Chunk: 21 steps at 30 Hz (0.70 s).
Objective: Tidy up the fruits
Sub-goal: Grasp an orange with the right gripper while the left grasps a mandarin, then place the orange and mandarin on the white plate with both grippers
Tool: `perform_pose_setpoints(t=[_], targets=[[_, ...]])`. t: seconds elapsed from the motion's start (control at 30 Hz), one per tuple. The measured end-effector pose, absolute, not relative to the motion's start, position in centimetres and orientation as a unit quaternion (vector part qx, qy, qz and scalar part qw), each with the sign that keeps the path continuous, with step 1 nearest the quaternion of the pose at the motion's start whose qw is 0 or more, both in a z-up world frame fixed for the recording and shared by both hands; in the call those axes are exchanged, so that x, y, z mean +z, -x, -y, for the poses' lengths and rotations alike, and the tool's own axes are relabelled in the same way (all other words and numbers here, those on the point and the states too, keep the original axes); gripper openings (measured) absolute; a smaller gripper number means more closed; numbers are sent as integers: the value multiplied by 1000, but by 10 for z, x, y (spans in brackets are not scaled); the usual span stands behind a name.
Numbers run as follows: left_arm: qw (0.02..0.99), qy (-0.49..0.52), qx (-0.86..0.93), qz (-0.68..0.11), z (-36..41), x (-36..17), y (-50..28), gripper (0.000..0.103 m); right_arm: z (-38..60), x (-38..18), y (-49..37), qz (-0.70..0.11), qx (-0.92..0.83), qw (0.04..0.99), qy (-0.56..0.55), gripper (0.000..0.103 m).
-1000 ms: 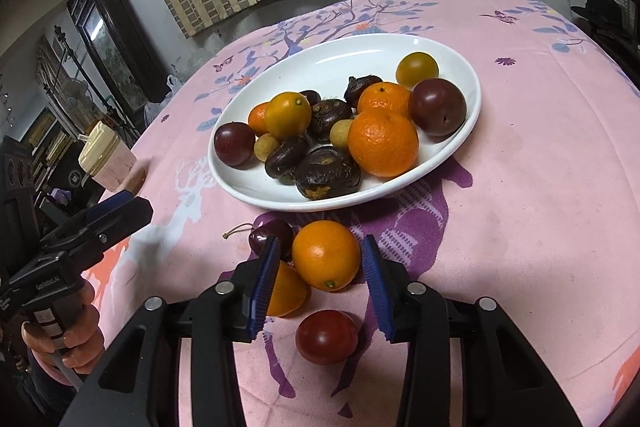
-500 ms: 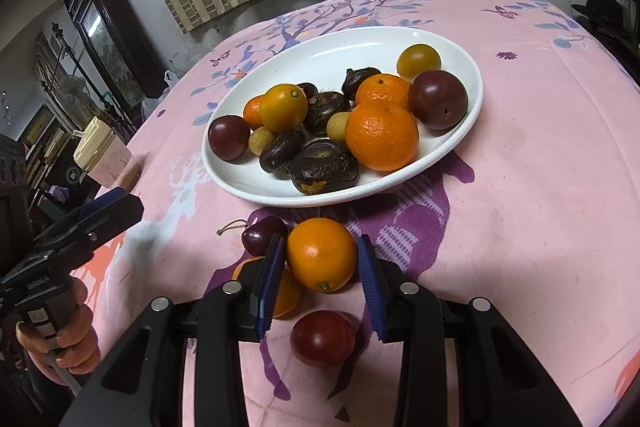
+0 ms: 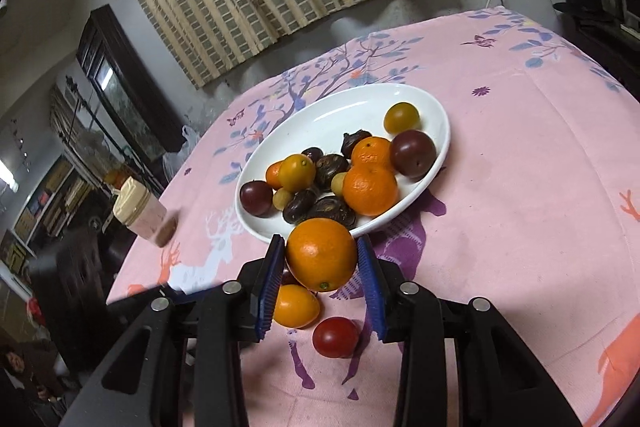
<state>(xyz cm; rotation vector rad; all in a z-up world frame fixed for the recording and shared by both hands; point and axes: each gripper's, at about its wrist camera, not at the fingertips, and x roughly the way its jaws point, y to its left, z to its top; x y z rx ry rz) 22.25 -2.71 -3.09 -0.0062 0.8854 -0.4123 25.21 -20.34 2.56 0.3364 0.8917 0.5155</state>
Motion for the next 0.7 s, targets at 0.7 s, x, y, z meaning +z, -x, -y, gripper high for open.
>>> perform_pose_setpoints(t=[0.7], targets=[[876,8,-188,-444,56,-44,-254,38,211,34,-242,-408,238,866,-165,38]])
